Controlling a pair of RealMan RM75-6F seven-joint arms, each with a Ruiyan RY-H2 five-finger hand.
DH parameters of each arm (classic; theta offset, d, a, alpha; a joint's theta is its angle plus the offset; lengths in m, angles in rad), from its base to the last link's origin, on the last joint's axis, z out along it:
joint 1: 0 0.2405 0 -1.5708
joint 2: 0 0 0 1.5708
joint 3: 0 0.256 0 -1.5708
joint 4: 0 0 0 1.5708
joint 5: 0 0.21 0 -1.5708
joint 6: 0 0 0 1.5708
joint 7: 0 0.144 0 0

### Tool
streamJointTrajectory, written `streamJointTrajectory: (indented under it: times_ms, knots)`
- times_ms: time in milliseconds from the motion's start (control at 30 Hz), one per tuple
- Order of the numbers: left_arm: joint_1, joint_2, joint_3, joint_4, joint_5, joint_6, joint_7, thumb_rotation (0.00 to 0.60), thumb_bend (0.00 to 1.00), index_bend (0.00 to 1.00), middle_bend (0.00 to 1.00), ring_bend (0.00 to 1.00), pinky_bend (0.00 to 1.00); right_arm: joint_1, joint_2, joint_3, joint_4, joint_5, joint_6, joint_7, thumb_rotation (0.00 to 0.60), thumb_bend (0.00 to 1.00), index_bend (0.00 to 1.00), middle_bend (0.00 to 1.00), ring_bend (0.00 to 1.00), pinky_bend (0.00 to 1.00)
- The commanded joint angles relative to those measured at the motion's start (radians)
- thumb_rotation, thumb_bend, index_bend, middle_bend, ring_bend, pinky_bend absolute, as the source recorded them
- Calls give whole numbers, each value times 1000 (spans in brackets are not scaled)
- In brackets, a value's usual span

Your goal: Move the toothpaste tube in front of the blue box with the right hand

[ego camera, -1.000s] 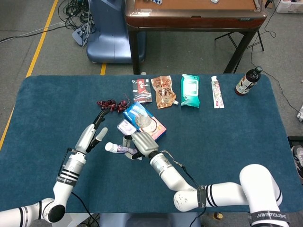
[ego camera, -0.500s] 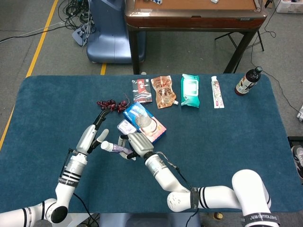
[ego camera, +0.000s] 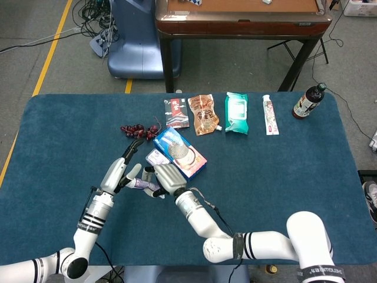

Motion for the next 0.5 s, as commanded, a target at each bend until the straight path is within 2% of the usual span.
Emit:
streamJointTrajectory:
  times_ms: [33,500]
  knots:
    - [-1,-5,0,7,3,0,2,0,146,0,0,0,76,3,-5,8,0,6,2,-9,600,885,879,779,732,585]
    - [-2,-25,2,26,8,-10,-10,0,145,0,0,0,76,18,-30,41,16,30,1,-31,600,890,884,782,736,585]
